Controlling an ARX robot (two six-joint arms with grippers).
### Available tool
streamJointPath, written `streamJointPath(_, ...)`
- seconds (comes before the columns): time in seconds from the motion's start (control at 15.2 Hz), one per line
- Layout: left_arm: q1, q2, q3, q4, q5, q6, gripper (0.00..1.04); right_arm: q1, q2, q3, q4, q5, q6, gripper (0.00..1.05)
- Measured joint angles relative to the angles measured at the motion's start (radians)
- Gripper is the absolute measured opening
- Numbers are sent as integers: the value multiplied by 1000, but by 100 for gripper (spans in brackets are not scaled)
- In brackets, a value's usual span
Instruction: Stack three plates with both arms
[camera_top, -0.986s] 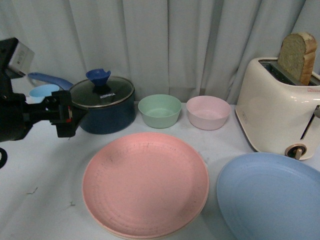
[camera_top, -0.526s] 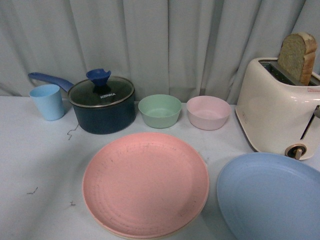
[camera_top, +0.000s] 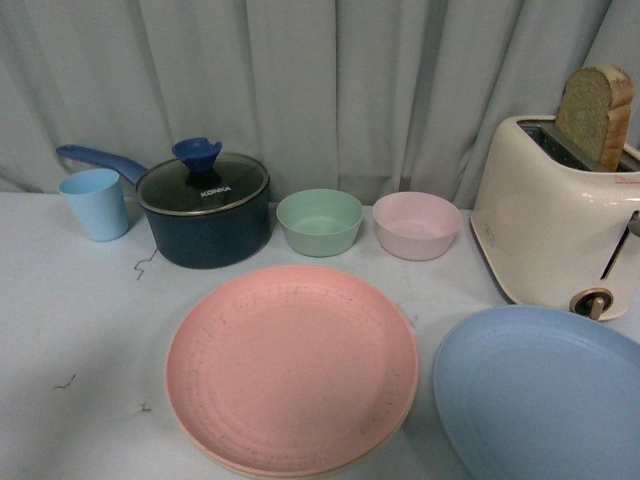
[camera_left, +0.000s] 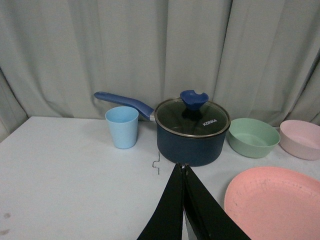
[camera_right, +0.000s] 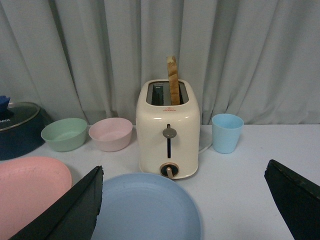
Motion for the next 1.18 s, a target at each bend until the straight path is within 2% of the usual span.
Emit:
streamJointPath(0.53, -1, -407, -37, -353, 0, 0, 2, 0, 0, 0, 0, 0, 0, 98)
streamJointPath(0.92, -1, -569, -37, -506, 0, 0, 2, 0, 0, 0, 0, 0, 0, 98)
streamJointPath(1.18, -1, -595, -37, -529, 0, 0, 2, 0, 0, 0, 0, 0, 0, 98)
